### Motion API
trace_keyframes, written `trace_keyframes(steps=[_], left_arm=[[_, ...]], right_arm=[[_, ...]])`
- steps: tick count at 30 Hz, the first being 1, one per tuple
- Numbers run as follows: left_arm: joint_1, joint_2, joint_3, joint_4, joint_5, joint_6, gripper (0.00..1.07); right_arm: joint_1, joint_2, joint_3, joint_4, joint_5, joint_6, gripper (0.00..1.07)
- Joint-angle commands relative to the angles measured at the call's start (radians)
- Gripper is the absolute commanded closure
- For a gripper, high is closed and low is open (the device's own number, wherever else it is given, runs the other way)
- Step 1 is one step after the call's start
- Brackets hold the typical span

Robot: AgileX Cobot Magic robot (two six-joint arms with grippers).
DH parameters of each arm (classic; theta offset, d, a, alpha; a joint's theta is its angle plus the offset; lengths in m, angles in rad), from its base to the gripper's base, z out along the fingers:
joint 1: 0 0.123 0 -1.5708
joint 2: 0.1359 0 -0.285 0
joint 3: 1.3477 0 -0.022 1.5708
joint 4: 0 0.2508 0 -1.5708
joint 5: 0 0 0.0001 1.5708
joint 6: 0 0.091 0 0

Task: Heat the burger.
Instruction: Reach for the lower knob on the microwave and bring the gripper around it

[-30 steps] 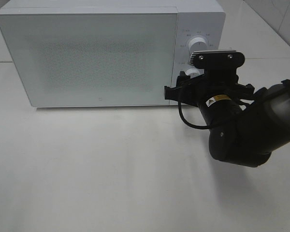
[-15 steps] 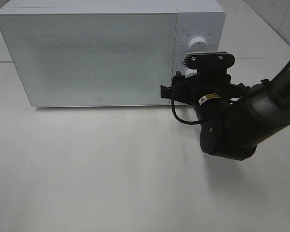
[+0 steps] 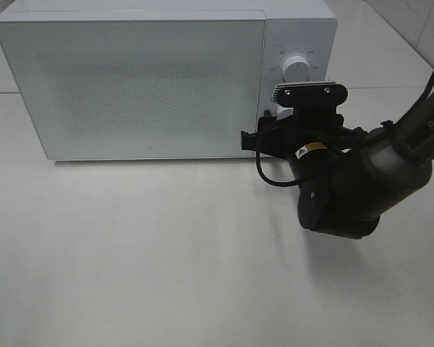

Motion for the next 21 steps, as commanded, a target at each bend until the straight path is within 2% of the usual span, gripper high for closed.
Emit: trace_keyframes(steps=[1,21], left_arm=[[0.001,-0.026,0.003,-0.005,-0.008,-0.006,0.09],[0.001,-0.026,0.003,-0.005,-0.008,-0.006,0.09]], right_arm=[[-0.012,-0.002,-0.026,-0.013,-0.016,0.006,0.36],[0.015,-0.024,-0.023,0.025,-0.052,-0.001,0.38]])
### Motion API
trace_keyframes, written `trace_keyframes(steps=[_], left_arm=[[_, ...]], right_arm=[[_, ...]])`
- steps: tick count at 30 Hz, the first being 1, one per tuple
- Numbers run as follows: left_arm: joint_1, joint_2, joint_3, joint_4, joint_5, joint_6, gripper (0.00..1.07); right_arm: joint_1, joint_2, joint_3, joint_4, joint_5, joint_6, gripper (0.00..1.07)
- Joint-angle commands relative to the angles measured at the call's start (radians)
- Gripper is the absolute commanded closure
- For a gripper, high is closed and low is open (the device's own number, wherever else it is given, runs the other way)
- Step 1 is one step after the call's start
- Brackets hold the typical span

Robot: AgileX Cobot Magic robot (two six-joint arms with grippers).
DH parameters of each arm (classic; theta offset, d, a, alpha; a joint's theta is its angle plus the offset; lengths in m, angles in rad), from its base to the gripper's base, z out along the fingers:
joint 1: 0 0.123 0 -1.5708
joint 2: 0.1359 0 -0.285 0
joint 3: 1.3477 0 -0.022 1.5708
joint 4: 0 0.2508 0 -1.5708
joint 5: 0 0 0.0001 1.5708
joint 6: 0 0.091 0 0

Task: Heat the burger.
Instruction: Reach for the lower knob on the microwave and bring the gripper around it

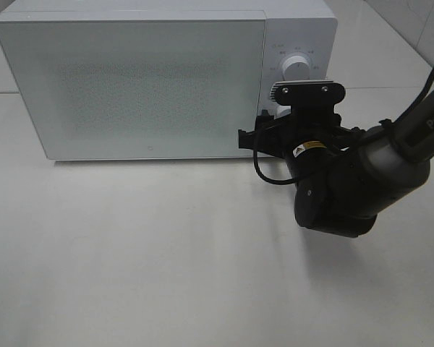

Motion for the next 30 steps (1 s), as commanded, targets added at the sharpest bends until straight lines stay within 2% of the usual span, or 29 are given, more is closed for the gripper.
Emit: trace_keyframes(steps=[1,7,8,10,11,12,13,14,15,16,17,22,30], left_arm=[[0.001,-0.026,0.003,-0.005,-0.008,-0.006,0.09],[0.001,-0.026,0.003,-0.005,-0.008,-0.006,0.09],[0.001,-0.026,0.003,-0.005,-0.008,-0.006,0.09],[0.001,-0.026,0.003,-0.005,-0.008,-0.006,0.09],[0.001,-0.026,0.003,-0.005,-0.008,-0.006,0.09],[0.001,-0.026,0.003,-0.005,-0.008,-0.006,0.09],[0.001,-0.026,0.003,-0.005,-0.008,-0.006,0.09],[0.001,-0.026,0.003,-0.005,-0.008,-0.006,0.09],[0.001,-0.026,0.003,-0.005,-0.008,-0.006,0.09],[0.001,-0.026,0.003,-0.005,-0.008,-0.006,0.09],[0.001,-0.026,0.003,-0.005,-0.008,-0.006,0.09],[0.001,-0.026,0.003,-0.005,-0.008,-0.006,0.09],[0.001,-0.026,0.003,-0.005,-0.008,-0.006,0.09]], right_arm=[[0.002,-0.017,-0.015,0.006,-0.067,-0.001,0.38],[0.005,-0.019,-0.015,0.013,-0.075,-0.001,0.49],[0.01,-0.025,-0.015,0.026,-0.079,-0.001,0.57],[0.01,-0.028,-0.015,0.028,-0.082,-0.001,0.61],[0.01,-0.029,-0.015,0.024,-0.096,0.0,0.71],[0.01,-0.029,-0.015,0.024,-0.096,0.0,0.71],[0.01,-0.029,-0.015,0.024,-0.098,0.0,0.81],[0.01,-0.029,-0.015,0.024,-0.097,0.0,0.86],[0.01,-0.029,-0.015,0.024,-0.097,0.0,0.86],[0.01,-0.029,-0.015,0.023,-0.088,-0.003,0.95],[0.01,-0.029,-0.015,0.021,-0.08,-0.003,0.97],[0.01,-0.029,-0.015,0.02,-0.057,-0.003,1.03],[0.01,-0.029,-0.015,0.021,-0.043,0.07,1.03]])
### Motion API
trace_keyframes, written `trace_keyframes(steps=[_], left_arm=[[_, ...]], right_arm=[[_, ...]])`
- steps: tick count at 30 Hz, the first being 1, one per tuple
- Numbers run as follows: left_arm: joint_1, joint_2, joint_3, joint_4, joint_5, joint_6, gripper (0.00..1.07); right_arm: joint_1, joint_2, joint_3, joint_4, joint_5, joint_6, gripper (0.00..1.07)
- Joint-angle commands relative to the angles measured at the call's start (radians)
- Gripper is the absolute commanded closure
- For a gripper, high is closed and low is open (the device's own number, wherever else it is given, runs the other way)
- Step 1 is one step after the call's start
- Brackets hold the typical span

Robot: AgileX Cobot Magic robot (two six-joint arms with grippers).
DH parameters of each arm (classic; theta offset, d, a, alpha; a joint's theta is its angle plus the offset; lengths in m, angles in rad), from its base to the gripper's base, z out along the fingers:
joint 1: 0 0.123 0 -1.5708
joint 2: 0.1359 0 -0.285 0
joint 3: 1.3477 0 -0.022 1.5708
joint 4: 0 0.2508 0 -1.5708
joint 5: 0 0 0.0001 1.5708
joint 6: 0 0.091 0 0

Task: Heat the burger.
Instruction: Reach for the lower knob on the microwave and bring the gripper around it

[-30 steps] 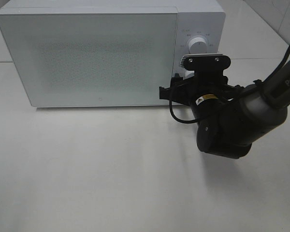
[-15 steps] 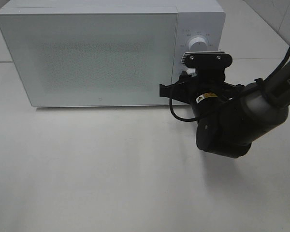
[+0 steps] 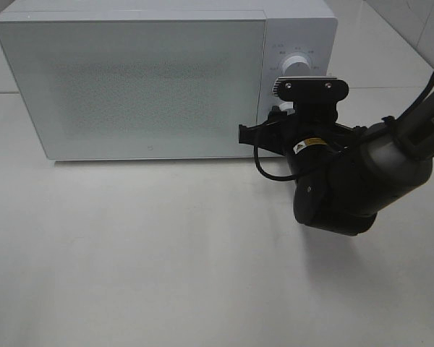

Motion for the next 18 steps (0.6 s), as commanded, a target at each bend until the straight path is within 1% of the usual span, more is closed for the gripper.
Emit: trace_keyframes(steps=[1,3,4,6,8,10,11,12,13,14,15,16,17,18], left_arm=[[0.001,-0.026,0.003,-0.005,-0.008,-0.006,0.09],[0.001,-0.026,0.003,-0.005,-0.008,-0.006,0.09],[0.001,-0.026,0.003,-0.005,-0.008,-0.006,0.09],[0.001,-0.026,0.003,-0.005,-0.008,-0.006,0.09],[0.001,-0.026,0.003,-0.005,-0.008,-0.006,0.09],[0.001,-0.026,0.003,-0.005,-0.008,-0.006,0.09],[0.001,-0.026,0.003,-0.005,-0.008,-0.006,0.09],[0.001,-0.026,0.003,-0.005,-0.008,-0.006,0.09],[0.001,-0.026,0.003,-0.005,-0.008,-0.006,0.09],[0.001,-0.026,0.003,-0.005,-0.008,-0.006,0.09],[0.001,-0.026,0.003,-0.005,-0.008,-0.006,0.09],[0.001,-0.026,0.003,-0.005,-0.008,-0.006,0.09],[0.001,-0.026,0.003,-0.005,-0.008,-0.006,0.09],[0.001,-0.026,0.003,-0.005,-0.008,-0.006,0.09]], right_arm=[[0.0,-0.012,-0.015,-0.004,-0.044,0.055,1.03],[-0.001,-0.012,-0.015,-0.002,-0.035,0.154,1.03],[-0.001,-0.012,-0.015,-0.002,-0.035,0.154,1.03],[-0.003,-0.012,-0.015,-0.006,-0.021,0.276,1.03],[-0.003,-0.012,-0.015,-0.011,-0.02,0.321,1.03],[-0.003,-0.012,-0.015,-0.045,-0.02,0.468,1.03],[-0.003,-0.012,-0.015,-0.045,-0.02,0.468,1.03],[-0.003,-0.012,-0.015,-0.072,-0.019,0.575,1.03],[-0.003,-0.012,-0.015,-0.084,-0.019,0.632,1.03],[-0.003,-0.012,-0.015,-0.084,-0.019,0.632,1.03],[-0.003,-0.012,-0.015,-0.107,-0.019,0.74,1.04],[-0.003,-0.012,-0.015,-0.117,-0.019,0.788,1.04],[-0.003,-0.012,-0.015,-0.117,-0.019,0.788,1.04],[-0.003,-0.012,-0.015,-0.132,-0.018,0.865,1.05]])
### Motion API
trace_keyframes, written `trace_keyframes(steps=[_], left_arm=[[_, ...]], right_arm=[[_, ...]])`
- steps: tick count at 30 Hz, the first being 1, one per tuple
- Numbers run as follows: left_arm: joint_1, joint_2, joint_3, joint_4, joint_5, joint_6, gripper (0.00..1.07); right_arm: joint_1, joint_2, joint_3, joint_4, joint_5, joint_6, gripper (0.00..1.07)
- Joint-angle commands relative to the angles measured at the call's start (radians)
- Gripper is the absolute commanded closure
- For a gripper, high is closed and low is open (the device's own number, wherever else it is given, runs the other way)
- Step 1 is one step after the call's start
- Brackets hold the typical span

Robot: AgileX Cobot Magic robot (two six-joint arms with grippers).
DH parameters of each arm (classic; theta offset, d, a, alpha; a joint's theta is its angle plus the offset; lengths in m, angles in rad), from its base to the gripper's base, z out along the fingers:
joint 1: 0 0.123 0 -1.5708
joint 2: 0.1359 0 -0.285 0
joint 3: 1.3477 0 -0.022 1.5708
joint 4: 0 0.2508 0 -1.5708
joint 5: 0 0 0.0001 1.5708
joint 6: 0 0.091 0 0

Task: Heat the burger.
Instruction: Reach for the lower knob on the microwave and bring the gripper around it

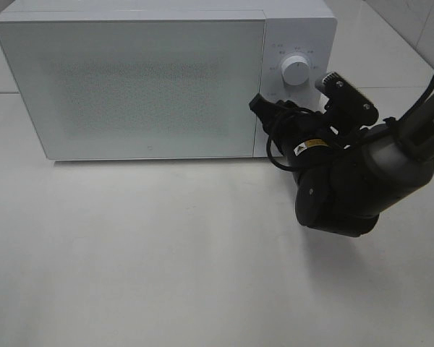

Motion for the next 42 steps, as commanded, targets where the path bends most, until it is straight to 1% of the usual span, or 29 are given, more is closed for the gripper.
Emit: trace_keyframes(steps=[1,2,4,6,7,10,12,13,14,16,21,23,24,26,27,28,30,36,42], left_arm=[[0.001,-0.026,0.003,-0.005,-0.008,-0.006,0.09],[0.001,-0.026,0.003,-0.005,-0.008,-0.006,0.09],[0.001,-0.026,0.003,-0.005,-0.008,-0.006,0.09],[0.001,-0.026,0.003,-0.005,-0.008,-0.006,0.09],[0.001,-0.026,0.003,-0.005,-0.008,-0.006,0.09],[0.001,-0.026,0.003,-0.005,-0.008,-0.006,0.09],[0.001,-0.026,0.003,-0.005,-0.008,-0.006,0.09],[0.001,-0.026,0.003,-0.005,-0.008,-0.006,0.09],[0.001,-0.026,0.003,-0.005,-0.008,-0.006,0.09],[0.001,-0.026,0.003,-0.005,-0.008,-0.006,0.09],[0.001,-0.026,0.003,-0.005,-0.008,-0.006,0.09],[0.001,-0.026,0.003,-0.005,-0.008,-0.006,0.09],[0.001,-0.026,0.003,-0.005,-0.008,-0.006,0.09],[0.001,-0.026,0.003,-0.005,-0.008,-0.006,0.09],[0.001,-0.026,0.003,-0.005,-0.008,-0.006,0.09],[0.001,-0.026,0.003,-0.005,-0.008,-0.006,0.09],[0.001,-0.026,0.003,-0.005,-0.008,-0.006,0.09],[0.001,-0.026,0.003,-0.005,-0.008,-0.006,0.09],[0.001,-0.026,0.003,-0.005,-0.008,-0.006,0.09]], right_arm=[[-0.003,-0.012,-0.02,-0.115,-0.022,0.18,1.06],[-0.003,-0.012,-0.02,-0.115,-0.022,0.18,1.06],[-0.003,-0.012,-0.02,-0.143,-0.018,0.305,1.06],[-0.003,-0.012,-0.02,-0.15,-0.017,0.337,1.06],[-0.003,-0.012,-0.02,-0.162,-0.004,0.41,1.06],[-0.003,-0.012,-0.02,-0.162,0.001,0.441,1.06],[-0.003,-0.012,-0.02,-0.174,0.015,0.539,1.06],[-0.003,-0.012,-0.02,-0.174,0.015,0.539,1.06],[-0.003,-0.012,-0.02,-0.181,0.027,0.609,1.06],[-0.003,-0.012,-0.02,-0.182,0.029,0.638,1.06],[-0.003,-0.012,-0.02,-0.185,0.032,0.81,1.06],[-0.003,-0.012,-0.02,-0.185,0.032,0.837,1.06],[-0.003,-0.012,-0.02,-0.185,0.032,0.911,1.06],[-0.003,-0.012,-0.02,-0.185,0.032,0.941,1.06],[-0.003,-0.012,-0.02,-0.185,0.032,1.015,1.06],[-0.003,-0.012,-0.02,-0.185,0.032,1.015,1.06],[-0.002,-0.012,-0.02,-0.185,0.03,1.098,1.06],[-0.002,-0.012,-0.02,-0.167,0.025,1.173,1.04],[-0.002,-0.012,-0.02,-0.165,0.025,1.178,1.03]])
